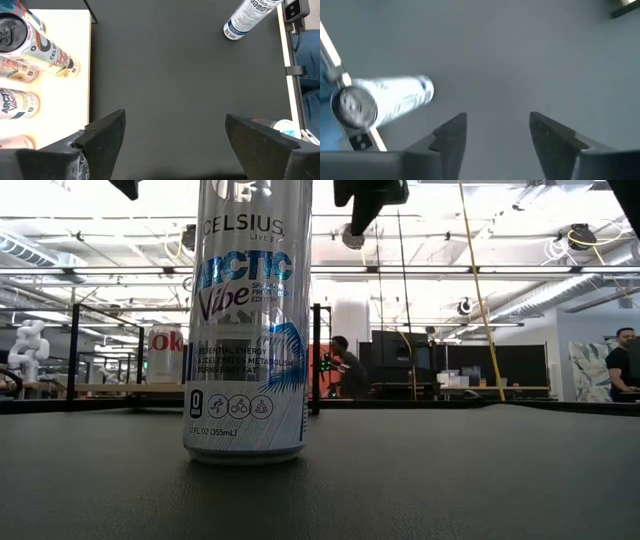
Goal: Place canned beverage on shelf
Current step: Put the red silver soda can on the shelf aligned with the red silver soda can
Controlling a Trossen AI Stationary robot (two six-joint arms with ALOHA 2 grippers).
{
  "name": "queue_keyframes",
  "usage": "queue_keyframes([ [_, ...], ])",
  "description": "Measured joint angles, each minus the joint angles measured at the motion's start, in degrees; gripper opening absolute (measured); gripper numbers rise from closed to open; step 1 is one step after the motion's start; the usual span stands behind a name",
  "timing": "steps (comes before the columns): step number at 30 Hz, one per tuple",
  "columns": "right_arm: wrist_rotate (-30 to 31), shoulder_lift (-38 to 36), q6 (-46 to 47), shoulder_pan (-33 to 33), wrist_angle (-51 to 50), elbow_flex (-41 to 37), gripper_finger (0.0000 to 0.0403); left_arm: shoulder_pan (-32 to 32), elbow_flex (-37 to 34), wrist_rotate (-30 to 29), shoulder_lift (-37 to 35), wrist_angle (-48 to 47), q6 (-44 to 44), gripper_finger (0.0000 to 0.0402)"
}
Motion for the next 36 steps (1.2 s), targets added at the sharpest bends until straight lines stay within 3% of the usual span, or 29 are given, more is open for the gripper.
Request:
queue_keyframes([
  [7,0.1,2.42,3.36,6.05,1.92,0.0,0.0239,0.0,0.0,0.0,0.0,0.32,0.06,0.0345],
  [13,0.12,2.94,8.91,8.57,0.23,0.0,0.0231,0.0,0.0,0.0,0.02,0.37,-0.39,0.0345],
  [19,0.31,2.91,18.27,11.17,-7.83,-0.07,0.0218,0.0,0.0,0.02,0.02,0.36,-0.34,0.0345],
  [36,1.51,4.48,25.39,16.28,-5.18,-0.87,0.0215,0.0,0.0,0.04,0.04,0.42,0.2,0.0345],
])
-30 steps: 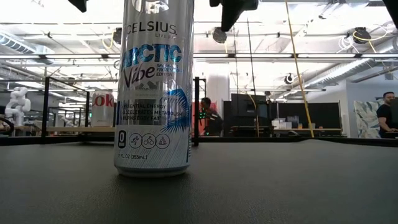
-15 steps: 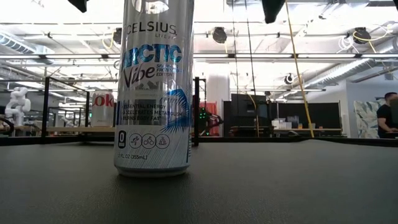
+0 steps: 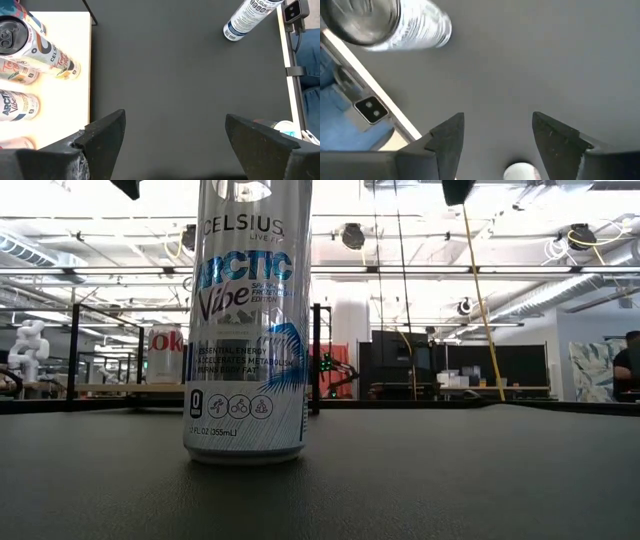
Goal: Place canned beverage on shelf
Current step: Put the red silver soda can on the shelf aligned with the red silver soda can
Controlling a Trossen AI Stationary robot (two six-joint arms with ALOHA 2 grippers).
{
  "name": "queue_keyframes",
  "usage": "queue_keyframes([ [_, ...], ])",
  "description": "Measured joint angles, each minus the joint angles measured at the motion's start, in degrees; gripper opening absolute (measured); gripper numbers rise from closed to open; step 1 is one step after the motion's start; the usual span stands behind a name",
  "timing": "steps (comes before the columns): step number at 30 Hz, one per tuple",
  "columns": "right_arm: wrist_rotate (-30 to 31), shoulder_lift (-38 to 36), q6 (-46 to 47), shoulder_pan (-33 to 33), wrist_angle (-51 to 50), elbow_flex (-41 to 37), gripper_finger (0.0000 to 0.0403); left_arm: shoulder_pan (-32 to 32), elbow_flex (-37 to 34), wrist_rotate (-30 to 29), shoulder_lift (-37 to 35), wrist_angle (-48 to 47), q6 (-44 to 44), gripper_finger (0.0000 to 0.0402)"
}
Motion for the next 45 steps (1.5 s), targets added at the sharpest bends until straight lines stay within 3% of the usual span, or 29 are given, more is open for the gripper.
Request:
queue_keyframes([
  [10,-6.71,6.5,0.36,0.46,1.96,-0.11,0.0215,0.0,0.0,0.02,0.0,0.02,1.19,0.0345],
  [24,-7.08,6.8,-0.58,-1.64,4.55,-0.07,0.0218,0.0,0.0,0.02,0.0,0.07,1.36,0.0345],
  [36,-7.43,6.8,-0.43,-1.7,6.92,-0.05,0.0338,0.0,0.0,0.02,0.0,0.07,1.36,0.0345],
  [40,-7.6,6.8,0.0,-1.66,7.34,-0.06,0.0362,0.0,0.0,0.02,0.0,0.06,1.35,0.0345],
  [45,-15.77,6.8,3.61,-1.4,6.05,-0.06,0.0363,0.0,0.0,0.02,0.0,0.04,1.34,0.0345],
])
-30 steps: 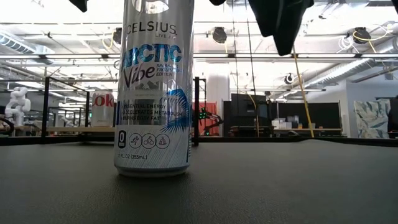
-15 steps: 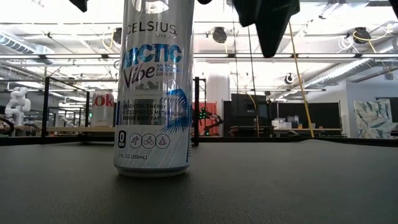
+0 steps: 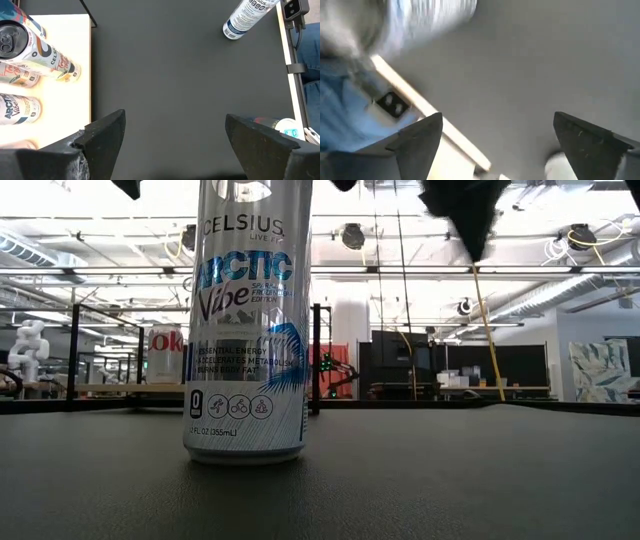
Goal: Place canned beverage on shelf
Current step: Put the red silver soda can on the shelf aligned with the red silver soda can
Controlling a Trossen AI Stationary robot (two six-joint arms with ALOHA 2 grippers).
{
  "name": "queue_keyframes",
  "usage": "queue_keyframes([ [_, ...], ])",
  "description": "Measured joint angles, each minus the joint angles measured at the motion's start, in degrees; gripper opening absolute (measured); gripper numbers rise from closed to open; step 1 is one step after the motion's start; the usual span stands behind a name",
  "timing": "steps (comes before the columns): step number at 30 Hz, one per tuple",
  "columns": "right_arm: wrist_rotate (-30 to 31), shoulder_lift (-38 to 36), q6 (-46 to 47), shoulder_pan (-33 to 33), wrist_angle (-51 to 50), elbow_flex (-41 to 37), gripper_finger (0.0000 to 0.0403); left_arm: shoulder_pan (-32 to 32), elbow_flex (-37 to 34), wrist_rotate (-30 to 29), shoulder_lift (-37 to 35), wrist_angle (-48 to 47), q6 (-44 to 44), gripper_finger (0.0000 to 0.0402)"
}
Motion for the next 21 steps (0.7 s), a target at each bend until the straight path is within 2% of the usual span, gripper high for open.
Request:
queue_keyframes([
  [2,-1.92,-0.19,2.06,1.15,-3.2,0.01,0.0362,0.0,0.0,0.0,0.0,0.0,0.0,0.0345],
  [5,1.11,-0.94,8.22,3.8,-8.68,-0.02,0.0362,0.0,0.0,0.0,-0.02,0.0,0.0,0.0345],
  [9,5.33,-3.02,10.39,7.31,-5.87,-0.05,0.0362,0.0,0.0,0.0,-0.35,-0.03,0.0,0.0345],
  [15,9.98,-4.41,17.66,10.52,-7.87,-0.09,0.0362,0.0,-0.02,0.02,-0.92,-0.02,-0.02,0.0345],
  [21,11.76,-4.96,24.25,12.86,-8.41,-0.11,0.0362,-0.22,0.0,0.07,-1.46,0.2,-0.19,0.0345],
])
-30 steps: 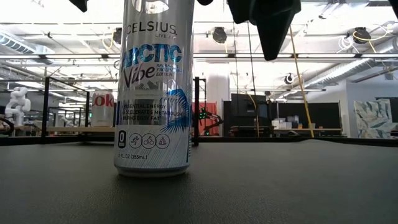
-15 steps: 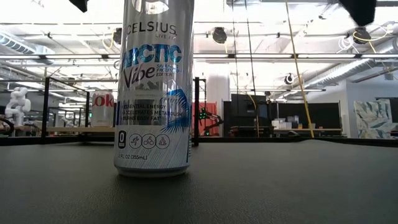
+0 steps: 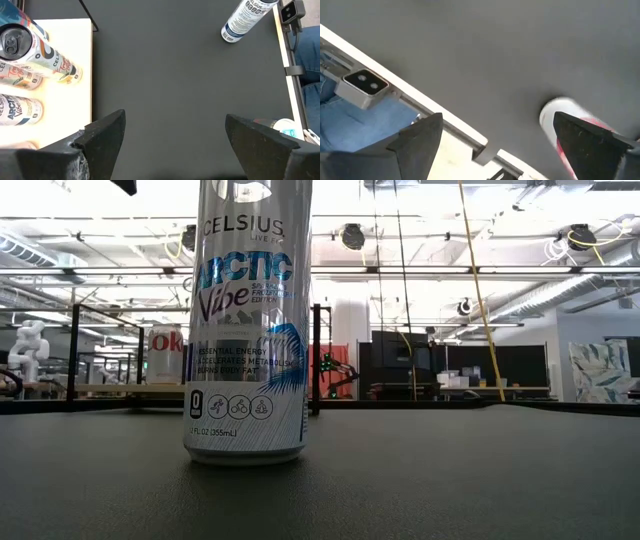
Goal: Place canned beverage on shelf
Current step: Put the red silver soda can on the shelf aligned with the red silver soda can
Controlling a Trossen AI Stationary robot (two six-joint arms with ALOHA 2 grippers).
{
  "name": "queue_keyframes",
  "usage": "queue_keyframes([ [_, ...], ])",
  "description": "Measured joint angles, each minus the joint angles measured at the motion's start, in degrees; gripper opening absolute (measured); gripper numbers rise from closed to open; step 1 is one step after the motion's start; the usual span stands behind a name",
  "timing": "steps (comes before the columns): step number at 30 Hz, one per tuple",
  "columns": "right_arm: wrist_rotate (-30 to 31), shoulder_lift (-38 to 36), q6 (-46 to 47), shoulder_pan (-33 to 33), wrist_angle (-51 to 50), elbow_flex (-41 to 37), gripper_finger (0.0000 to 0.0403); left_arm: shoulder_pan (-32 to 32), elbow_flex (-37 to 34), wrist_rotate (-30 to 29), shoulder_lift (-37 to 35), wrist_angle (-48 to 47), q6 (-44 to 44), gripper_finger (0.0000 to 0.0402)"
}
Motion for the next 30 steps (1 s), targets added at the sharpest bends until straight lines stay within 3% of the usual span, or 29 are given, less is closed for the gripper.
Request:
queue_keyframes([
  [13,7.14,-2.19,14.28,6.84,0.0,0.0,0.0361,0.0,0.0,0.0,-2.15,0.17,-0.07,0.0345],
  [19,7.12,-2.62,18.61,9.93,0.04,-0.02,0.0361,0.0,0.0,-0.01,-3.04,0.5,-0.07,0.0345],
  [26,7.06,-3.02,29.89,12.8,0.0,-1.56,0.0361,0.0,0.0,0.0,-3.11,0.66,-0.14,0.0345],
  [30,1.08,-4.26,36.02,14.35,0.02,-6.56,0.0361,-0.15,0.0,-0.02,-3.11,0.68,-0.14,0.0345],
])
